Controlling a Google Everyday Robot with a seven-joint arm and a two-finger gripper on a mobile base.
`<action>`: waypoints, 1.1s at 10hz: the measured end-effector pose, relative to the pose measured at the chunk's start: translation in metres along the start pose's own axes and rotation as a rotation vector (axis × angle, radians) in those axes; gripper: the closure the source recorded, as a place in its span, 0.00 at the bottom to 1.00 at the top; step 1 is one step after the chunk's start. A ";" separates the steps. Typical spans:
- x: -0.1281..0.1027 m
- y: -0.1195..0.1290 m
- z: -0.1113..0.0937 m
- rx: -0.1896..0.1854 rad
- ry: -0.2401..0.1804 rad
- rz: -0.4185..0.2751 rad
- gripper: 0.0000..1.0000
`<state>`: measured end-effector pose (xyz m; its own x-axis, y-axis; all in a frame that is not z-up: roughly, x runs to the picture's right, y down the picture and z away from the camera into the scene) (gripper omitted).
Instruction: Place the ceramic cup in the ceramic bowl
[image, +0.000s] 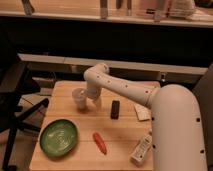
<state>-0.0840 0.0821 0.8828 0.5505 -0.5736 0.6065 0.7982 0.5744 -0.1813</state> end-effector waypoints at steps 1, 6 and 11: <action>0.000 0.001 0.000 -0.001 -0.001 0.000 0.20; -0.002 0.000 0.002 -0.010 -0.008 -0.011 0.20; -0.004 0.000 0.004 -0.016 -0.015 -0.018 0.20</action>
<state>-0.0872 0.0866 0.8839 0.5323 -0.5752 0.6212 0.8121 0.5541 -0.1828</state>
